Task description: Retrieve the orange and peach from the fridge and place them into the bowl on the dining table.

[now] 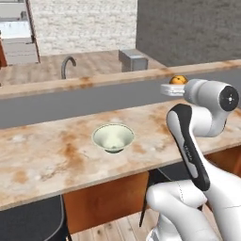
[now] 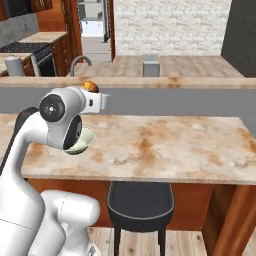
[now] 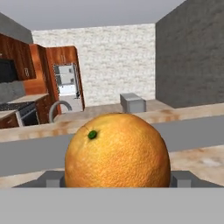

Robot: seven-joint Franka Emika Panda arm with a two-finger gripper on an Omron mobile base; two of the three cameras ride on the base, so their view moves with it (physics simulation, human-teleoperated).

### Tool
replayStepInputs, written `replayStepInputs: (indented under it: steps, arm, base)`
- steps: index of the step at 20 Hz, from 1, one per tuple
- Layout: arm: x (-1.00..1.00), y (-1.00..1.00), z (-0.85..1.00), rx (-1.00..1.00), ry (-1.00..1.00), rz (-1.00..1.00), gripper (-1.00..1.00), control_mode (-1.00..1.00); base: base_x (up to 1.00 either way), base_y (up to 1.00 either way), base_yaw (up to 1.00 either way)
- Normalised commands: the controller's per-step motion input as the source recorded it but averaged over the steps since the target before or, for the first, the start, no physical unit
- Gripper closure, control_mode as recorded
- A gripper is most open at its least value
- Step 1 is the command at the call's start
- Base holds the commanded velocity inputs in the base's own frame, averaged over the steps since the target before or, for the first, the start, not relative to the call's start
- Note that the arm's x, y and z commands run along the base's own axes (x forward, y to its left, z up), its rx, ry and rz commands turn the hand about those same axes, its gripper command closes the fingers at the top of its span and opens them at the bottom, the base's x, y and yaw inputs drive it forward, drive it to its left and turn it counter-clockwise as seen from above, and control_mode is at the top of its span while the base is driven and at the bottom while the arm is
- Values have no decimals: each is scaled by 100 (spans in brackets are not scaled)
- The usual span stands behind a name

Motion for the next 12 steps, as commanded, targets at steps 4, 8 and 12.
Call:
replayStepInputs:
  steps: [4, 8, 12]
  arm:
    - [0, 0, 0, 0, 0, 0, 100, 100]
    - [0, 0, 0, 0, 0, 0, 100, 100]
    - [0, 0, 0, 0, 0, 0, 100, 100]
  base:
    - [56, 89, -20]
    - [28, 91, -19]
    - [38, 81, -11]
